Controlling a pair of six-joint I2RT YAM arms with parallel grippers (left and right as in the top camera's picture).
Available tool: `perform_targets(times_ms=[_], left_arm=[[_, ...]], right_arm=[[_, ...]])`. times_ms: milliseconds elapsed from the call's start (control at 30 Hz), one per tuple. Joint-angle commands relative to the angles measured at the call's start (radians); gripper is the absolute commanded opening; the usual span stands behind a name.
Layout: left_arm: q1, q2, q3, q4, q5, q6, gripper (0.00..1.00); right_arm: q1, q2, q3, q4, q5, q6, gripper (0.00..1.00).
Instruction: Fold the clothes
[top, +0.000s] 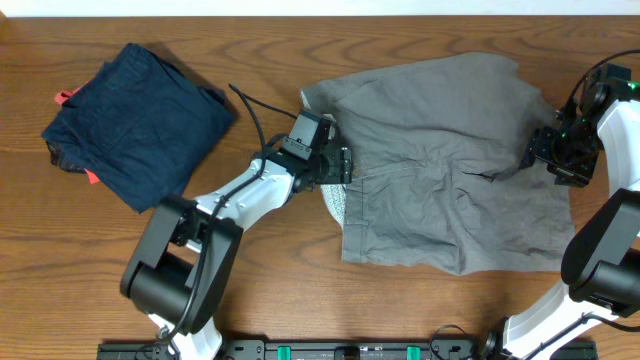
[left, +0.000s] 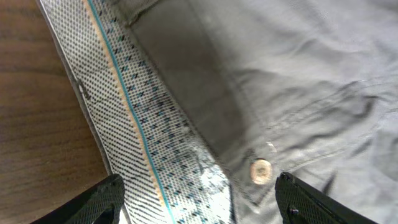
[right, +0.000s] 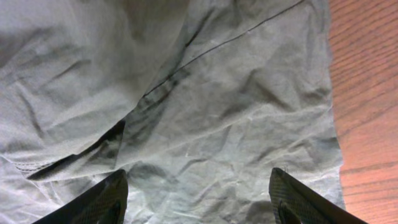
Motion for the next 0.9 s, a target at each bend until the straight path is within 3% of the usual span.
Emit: perform_targets(times_ms=[0,300,733,867], left_arm=[[0.003,-0.069,0.006,0.008,0.029,-0.008,0.78],[-0.055,0.000,0.003,0.052,0.072,-0.066,0.72],[-0.067,0.092,0.003,0.116,0.072,-0.138,0.71],[-0.067,0.092,0.003,0.184,0.132,-0.137,0.60]], right_arm=[[-0.002,-0.006,-0.016,0.003,0.036,-0.014,0.71],[-0.003,-0.006,-0.051,0.034,0.048,-0.001,0.72],[-0.003,-0.006,-0.051,0.038,0.048,-0.001,0.72],[-0.003,-0.006,-0.051,0.041,0.048,-0.001,0.72]])
